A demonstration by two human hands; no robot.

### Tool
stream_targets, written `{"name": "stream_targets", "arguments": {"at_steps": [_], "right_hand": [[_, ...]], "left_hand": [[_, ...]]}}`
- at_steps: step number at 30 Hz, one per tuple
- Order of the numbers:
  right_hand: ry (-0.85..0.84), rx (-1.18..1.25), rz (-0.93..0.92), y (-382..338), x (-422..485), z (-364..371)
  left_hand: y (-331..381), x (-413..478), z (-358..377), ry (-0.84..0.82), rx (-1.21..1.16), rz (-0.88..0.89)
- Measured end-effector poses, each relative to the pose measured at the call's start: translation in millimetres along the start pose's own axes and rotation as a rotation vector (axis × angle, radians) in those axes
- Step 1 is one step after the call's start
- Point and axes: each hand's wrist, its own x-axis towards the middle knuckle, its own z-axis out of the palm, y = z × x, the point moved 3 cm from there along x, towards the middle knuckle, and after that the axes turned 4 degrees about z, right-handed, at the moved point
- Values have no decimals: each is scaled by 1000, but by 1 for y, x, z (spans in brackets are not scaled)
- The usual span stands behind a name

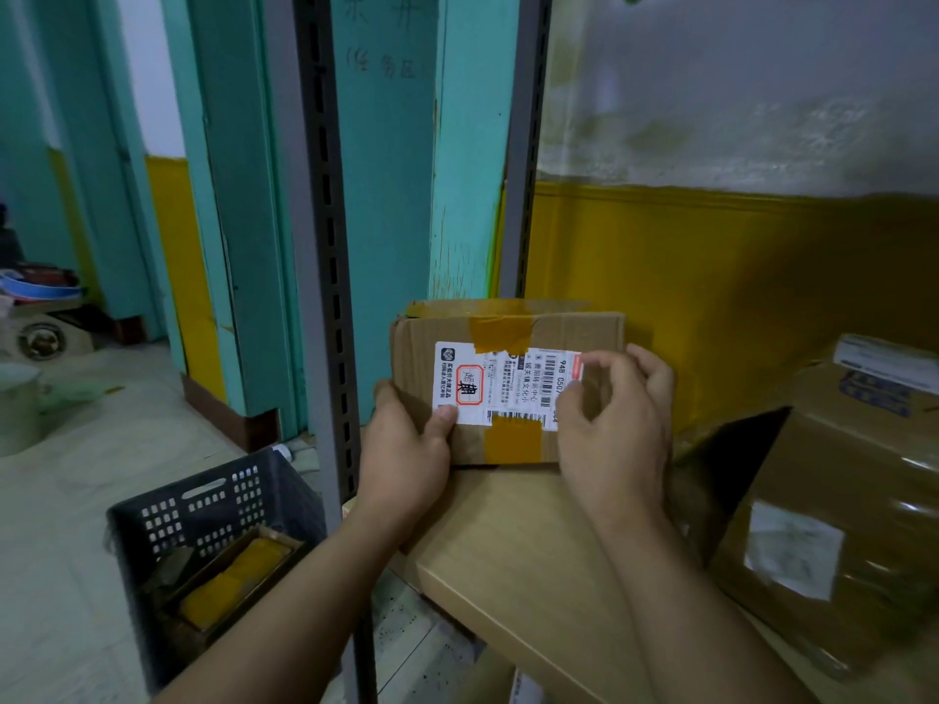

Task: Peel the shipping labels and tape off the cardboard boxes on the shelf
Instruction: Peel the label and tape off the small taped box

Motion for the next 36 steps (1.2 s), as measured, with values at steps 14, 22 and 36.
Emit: {"name": "stream_targets", "arguments": {"at_steps": [14, 22, 36], "right_hand": [[76, -76, 53, 6, 13, -4], [82, -65, 157, 6, 12, -8], [113, -42, 174, 11, 15, -7]], "left_hand": [[0, -2, 0, -28, -7, 28], [0, -2, 2, -19, 64, 94], [2, -5, 2, -4, 85, 151]]}}
